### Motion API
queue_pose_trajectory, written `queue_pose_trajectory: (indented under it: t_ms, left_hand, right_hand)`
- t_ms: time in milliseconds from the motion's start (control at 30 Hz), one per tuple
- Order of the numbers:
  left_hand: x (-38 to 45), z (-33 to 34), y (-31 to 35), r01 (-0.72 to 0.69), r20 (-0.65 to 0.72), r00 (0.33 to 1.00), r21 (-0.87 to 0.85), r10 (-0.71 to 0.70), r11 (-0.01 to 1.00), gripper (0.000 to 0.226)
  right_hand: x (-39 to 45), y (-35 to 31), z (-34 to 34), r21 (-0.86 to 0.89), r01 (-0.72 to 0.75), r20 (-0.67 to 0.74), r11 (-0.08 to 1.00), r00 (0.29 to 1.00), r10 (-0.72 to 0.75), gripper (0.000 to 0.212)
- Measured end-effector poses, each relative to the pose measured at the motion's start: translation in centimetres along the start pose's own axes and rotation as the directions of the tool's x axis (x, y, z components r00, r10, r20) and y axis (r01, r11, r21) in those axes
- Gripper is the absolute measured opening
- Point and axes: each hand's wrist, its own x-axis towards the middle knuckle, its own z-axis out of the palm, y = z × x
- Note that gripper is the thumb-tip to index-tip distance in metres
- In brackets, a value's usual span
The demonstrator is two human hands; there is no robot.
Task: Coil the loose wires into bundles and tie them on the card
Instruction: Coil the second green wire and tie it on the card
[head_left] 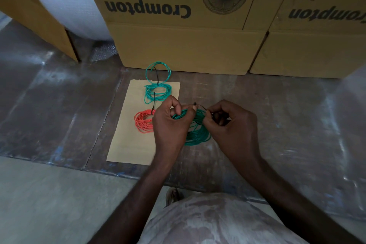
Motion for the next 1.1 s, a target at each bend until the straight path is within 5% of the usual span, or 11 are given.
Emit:
queue_pose_trajectory:
  t_ms: [400, 800, 1100]
  left_hand:
    - [0.1, -0.6, 0.2, 0.024, 0.003, 1.0, 0.044, -0.024, 0.999, 0.03]
    - [0.1, -0.9, -0.1, -0.062, 0.04, 0.997, 0.082, 0.059, 0.995, 0.026]
    - [0.1, -1.0, -0.1, -0.098, 0.064, 0.994, 0.079, 0.093, 0.992, 0.026]
  right_hand:
    - [-0.3, 0.0, 1.1, -0.074, 0.03, 0.021, 0.997, 0.999, -0.028, 0.009]
    - [0.6, 0.3, 1.9, 0.228, -0.301, 0.032, 0.926, 0.953, 0.302, 0.005]
    - [0.9, 0.3, 2.2, 0.309, -0.383, 0.016, 0.87, 0.917, 0.398, 0.007]
